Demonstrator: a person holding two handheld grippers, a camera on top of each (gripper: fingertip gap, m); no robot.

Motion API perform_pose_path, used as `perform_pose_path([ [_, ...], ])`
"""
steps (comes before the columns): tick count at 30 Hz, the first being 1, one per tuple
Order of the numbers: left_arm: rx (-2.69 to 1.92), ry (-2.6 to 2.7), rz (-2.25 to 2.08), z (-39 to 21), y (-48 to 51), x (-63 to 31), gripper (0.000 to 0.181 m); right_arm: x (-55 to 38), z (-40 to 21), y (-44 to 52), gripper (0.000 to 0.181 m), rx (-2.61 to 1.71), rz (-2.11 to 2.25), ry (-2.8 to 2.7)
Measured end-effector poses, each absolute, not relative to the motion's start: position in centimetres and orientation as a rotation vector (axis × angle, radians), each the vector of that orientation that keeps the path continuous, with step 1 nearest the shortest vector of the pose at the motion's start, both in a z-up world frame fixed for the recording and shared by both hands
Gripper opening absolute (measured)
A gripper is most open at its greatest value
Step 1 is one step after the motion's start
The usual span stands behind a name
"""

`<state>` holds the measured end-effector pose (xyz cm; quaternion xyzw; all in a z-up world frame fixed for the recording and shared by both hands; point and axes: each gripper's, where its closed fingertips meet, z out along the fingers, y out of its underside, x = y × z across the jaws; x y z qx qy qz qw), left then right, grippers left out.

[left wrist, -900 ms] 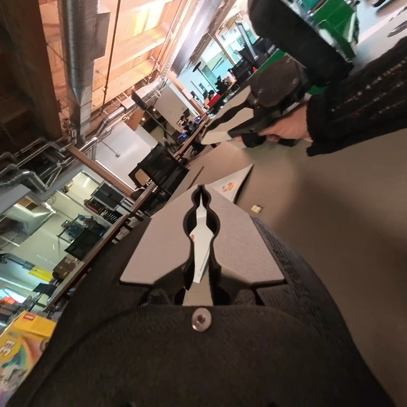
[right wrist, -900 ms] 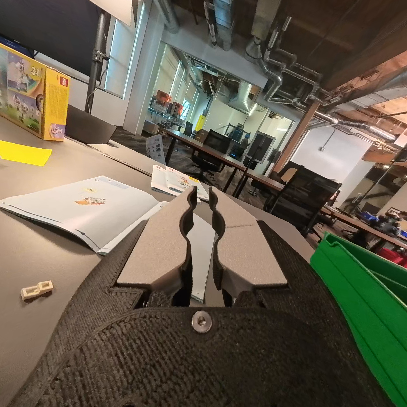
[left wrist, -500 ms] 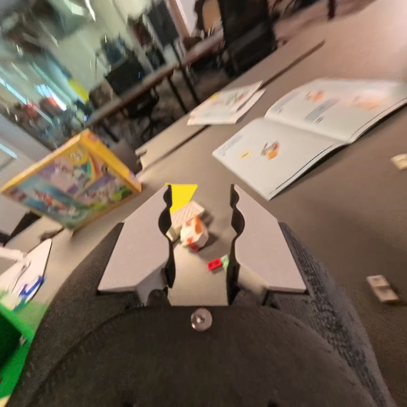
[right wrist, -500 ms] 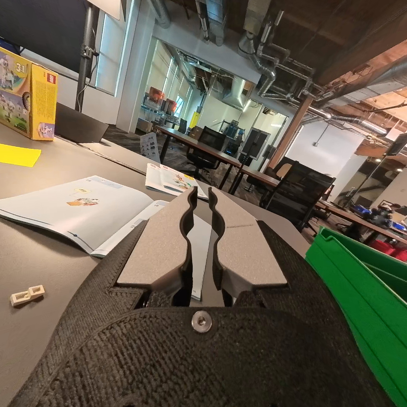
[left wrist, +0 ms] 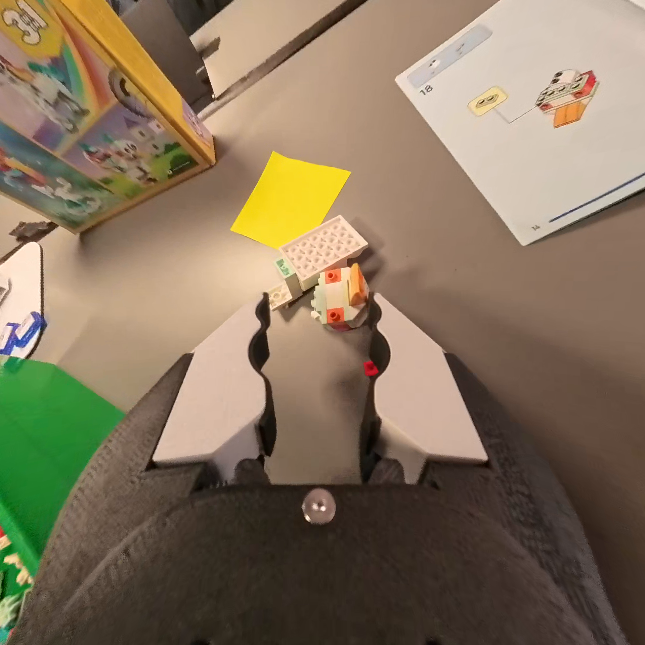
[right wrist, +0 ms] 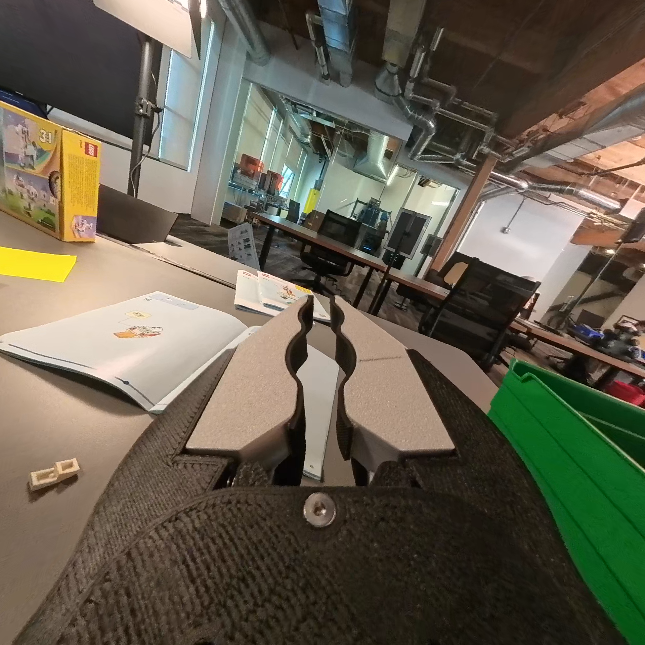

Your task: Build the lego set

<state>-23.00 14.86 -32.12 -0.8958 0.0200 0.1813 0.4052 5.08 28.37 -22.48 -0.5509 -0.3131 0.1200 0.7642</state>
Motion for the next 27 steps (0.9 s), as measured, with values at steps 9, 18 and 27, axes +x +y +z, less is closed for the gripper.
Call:
perform_pose_path([
  [9, -2.325, -0.067, 0.339, -32.7, 15.5, -23.0, 0.051, 5.0, -22.3, 28.2, 0.007, -1.192, 0.310, -0.672],
  [18, -2.319, -0.022, 0.323, -32.8, 15.8, -22.4, 0.031, 5.0, -22.1, 28.0, 0.007, -1.183, 0.359, -0.660],
  [27, -1.689, 0.548, 0.144, -25.9, 16.5, -12.3, 0.031, 4.0, -21.3, 26.5, 0.008, -1.136, 0.412, -0.703],
])
